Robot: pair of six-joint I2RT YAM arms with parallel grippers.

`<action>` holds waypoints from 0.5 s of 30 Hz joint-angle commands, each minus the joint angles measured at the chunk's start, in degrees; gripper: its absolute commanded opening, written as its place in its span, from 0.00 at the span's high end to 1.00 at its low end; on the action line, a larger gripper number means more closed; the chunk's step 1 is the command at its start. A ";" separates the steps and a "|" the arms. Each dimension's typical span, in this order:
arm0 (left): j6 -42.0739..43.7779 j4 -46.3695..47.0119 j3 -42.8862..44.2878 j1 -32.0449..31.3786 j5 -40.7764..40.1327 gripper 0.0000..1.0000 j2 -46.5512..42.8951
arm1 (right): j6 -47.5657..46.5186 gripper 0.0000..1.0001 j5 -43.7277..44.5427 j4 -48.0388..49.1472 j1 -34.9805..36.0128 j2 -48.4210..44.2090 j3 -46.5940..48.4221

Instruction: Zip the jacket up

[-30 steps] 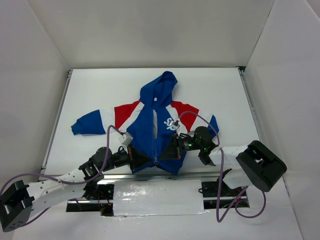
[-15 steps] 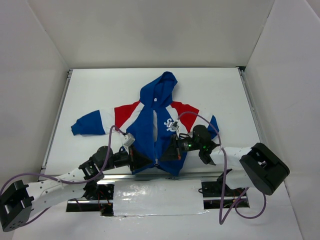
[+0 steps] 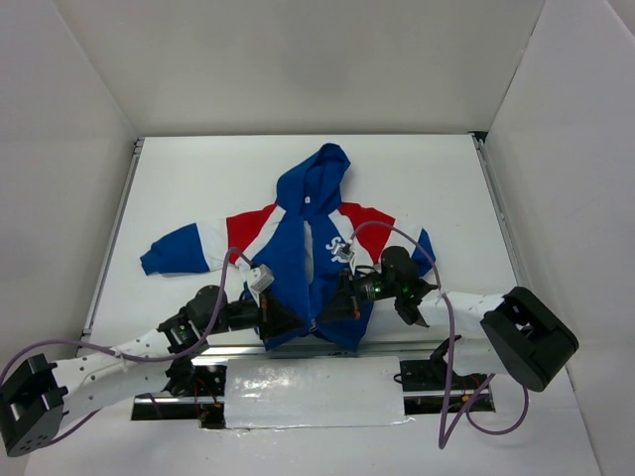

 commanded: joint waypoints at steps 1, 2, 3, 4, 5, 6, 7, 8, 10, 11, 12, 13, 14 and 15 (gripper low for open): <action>2.59 1.25 2.90 -0.57 3.12 1.00 0.30 | -2.33 1.00 -2.76 0.94 0.83 -1.12 2.98; 2.76 0.90 3.07 -0.48 2.95 1.00 0.30 | -2.68 1.00 -2.94 0.25 0.91 -1.29 3.16; 2.85 0.72 3.07 -0.56 2.86 1.00 0.13 | -3.30 1.00 -3.11 -0.02 1.00 -1.56 3.16; 3.03 0.37 3.25 -0.57 2.77 1.00 0.04 | -3.65 1.00 -3.55 -0.72 1.09 -1.65 3.33; 3.12 0.37 3.25 -0.57 2.68 1.00 0.04 | -3.92 1.00 -3.81 -0.90 1.27 -1.73 3.34; 3.03 0.20 3.25 -0.57 2.68 1.00 0.04 | -4.44 1.00 -4.25 -1.51 1.53 -1.91 3.34; 3.20 0.19 3.34 -0.57 2.77 1.00 0.04 | -4.79 1.00 -4.52 -1.95 1.62 -1.91 3.51; 3.29 0.28 3.34 -0.48 2.86 1.00 0.13 | -5.15 1.00 -4.61 -2.48 1.79 -2.08 3.60; 3.55 0.54 3.60 -0.57 3.12 1.00 0.57 | -6.29 1.00 -3.91 -4.15 2.14 -2.17 3.77; 3.56 0.81 3.60 -0.57 3.64 1.00 0.74 | -6.55 1.00 -3.82 -4.59 2.41 -2.17 3.86; 3.64 0.98 3.78 -0.57 3.91 1.00 1.18 | -6.82 1.00 -3.73 -4.77 2.50 -2.17 3.95; 3.82 0.99 3.78 -0.57 4.09 1.00 1.44 | -6.82 1.00 -3.82 -4.68 2.76 -2.09 3.95; 3.91 0.99 3.95 -0.57 4.44 1.00 1.71 | -6.91 1.00 -3.90 -4.86 3.02 -2.09 4.13; 4.00 1.33 4.04 -0.48 4.61 1.00 2.06 | -7.43 1.00 -3.82 -5.73 3.20 -2.09 4.30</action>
